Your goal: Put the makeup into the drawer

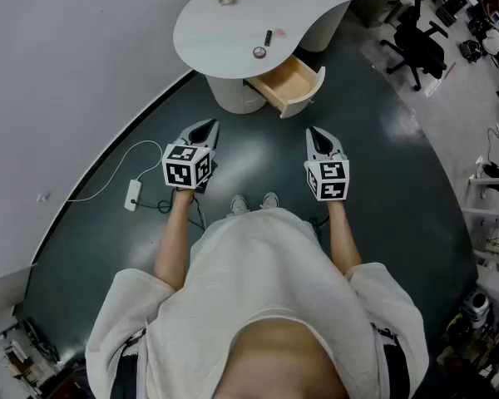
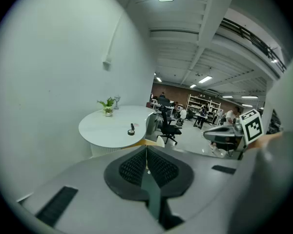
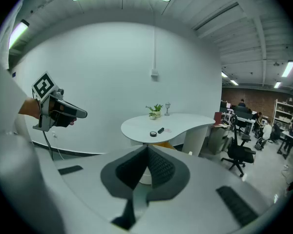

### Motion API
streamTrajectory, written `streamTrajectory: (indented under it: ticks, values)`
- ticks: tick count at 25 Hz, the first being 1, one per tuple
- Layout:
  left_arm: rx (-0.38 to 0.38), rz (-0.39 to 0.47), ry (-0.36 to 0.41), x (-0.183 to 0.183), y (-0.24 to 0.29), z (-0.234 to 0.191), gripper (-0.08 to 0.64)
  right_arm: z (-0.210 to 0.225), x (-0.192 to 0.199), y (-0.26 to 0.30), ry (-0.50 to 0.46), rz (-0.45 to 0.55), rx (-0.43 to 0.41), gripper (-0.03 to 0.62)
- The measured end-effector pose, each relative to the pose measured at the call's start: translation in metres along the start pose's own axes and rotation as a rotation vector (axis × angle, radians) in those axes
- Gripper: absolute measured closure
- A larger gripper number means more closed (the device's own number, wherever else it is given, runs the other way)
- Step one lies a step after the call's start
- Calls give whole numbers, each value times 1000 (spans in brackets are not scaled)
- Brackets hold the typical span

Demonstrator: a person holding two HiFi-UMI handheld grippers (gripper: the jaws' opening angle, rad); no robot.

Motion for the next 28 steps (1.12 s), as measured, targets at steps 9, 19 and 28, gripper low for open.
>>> streamTrajectory:
  ticks: [9, 19, 28]
  values:
    - [-9, 7, -8, -1, 7, 7, 549, 7, 4, 2, -5, 12, -18, 595]
    - [-24, 4, -18, -7, 23, 29, 549, 19, 13, 9, 25, 72, -171, 287]
    - [-47, 6, -51, -11, 40, 47, 549, 45, 16, 16, 3, 58, -182, 331]
Point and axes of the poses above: the fingertips, and each gripper's own axes: y forward along the fingers, z to its right, x out of its underside, the point moved 9 cm from there along -y, backward along the fingers, and after that the axes turned 15 degrees about -z, right-handed, at the moved point
